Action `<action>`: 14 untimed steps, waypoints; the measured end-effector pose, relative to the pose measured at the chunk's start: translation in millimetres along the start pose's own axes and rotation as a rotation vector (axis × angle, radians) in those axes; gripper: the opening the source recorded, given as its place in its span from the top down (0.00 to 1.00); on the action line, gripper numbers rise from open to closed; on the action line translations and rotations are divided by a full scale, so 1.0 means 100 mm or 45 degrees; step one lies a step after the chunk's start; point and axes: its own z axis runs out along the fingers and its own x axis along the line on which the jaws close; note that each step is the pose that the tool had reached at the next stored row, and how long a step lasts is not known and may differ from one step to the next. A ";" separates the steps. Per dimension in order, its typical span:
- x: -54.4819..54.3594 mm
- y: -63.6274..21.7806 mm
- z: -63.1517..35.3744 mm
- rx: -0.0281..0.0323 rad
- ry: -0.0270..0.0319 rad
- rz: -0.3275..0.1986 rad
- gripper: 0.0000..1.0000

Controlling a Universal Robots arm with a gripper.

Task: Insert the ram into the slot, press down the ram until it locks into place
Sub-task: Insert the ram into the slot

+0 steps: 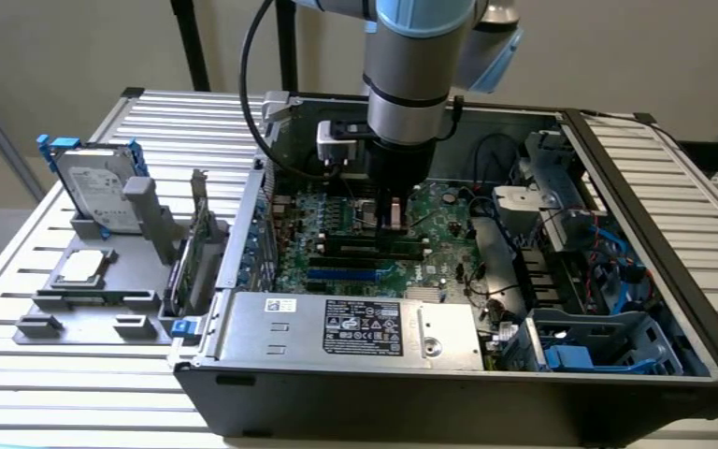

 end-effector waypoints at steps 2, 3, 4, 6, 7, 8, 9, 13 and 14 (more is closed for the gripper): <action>0.00 0.001 -0.053 0.0000 -0.0016 0.000 0.73; 0.00 0.002 -0.076 0.0001 -0.0026 0.000 0.73; 0.00 0.004 -0.093 0.0001 -0.0035 0.000 0.73; 0.00 0.007 -0.101 0.0001 -0.0082 0.000 0.73; 0.00 0.007 -0.101 0.0002 -0.0084 0.000 0.73; 0.00 0.006 -0.101 0.0002 -0.0084 0.000 0.73; 0.00 0.007 -0.101 0.0001 -0.0084 0.000 0.73; 0.00 0.006 -0.102 0.0000 -0.0083 0.000 0.75; 0.00 0.006 -0.102 0.0000 -0.0083 0.000 0.87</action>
